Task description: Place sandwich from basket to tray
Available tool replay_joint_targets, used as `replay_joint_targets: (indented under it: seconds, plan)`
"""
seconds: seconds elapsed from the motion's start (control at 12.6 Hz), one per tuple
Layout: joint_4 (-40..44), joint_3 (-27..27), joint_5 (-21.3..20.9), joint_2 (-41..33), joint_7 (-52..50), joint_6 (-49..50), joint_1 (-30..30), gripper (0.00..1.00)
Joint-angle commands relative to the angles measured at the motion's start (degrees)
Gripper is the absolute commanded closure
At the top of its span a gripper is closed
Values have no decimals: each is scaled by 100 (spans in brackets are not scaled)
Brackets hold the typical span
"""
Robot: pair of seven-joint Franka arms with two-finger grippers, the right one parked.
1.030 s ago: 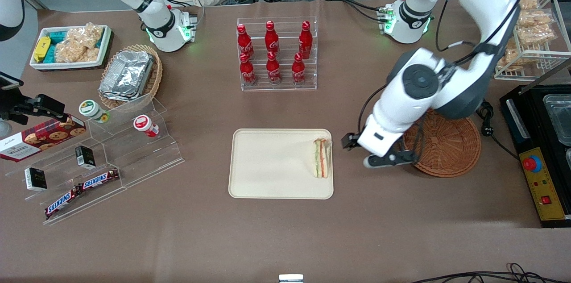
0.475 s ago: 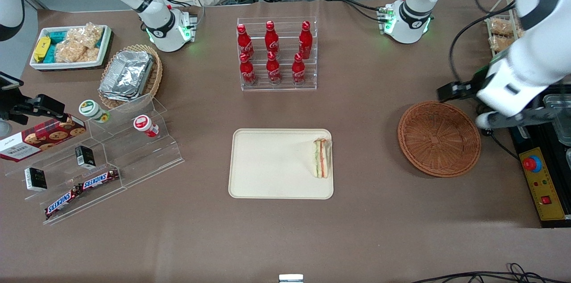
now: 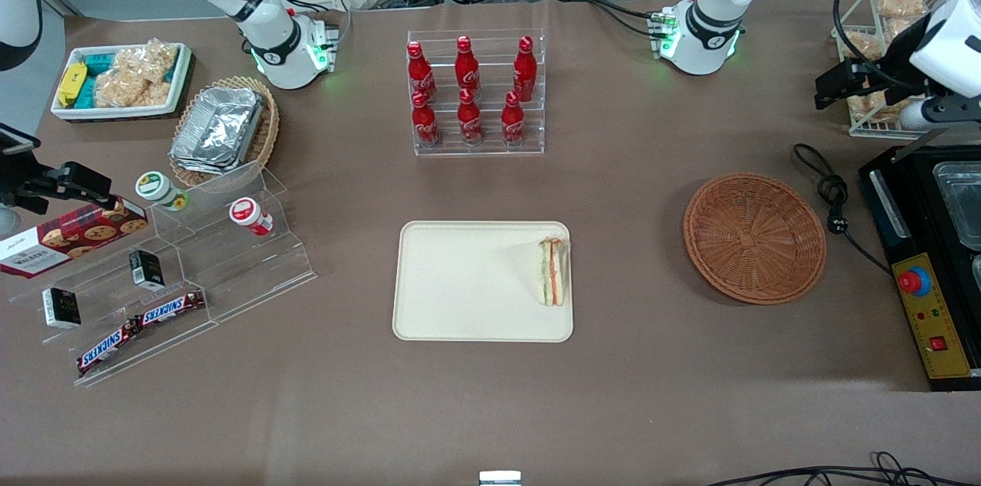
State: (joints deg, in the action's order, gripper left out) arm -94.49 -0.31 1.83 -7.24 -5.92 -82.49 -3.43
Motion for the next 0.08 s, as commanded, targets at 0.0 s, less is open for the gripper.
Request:
replay_joint_targets:
  seconds: [0.0]
  plan:
    - [386,58,-51,328,-6,-13,-193,0]
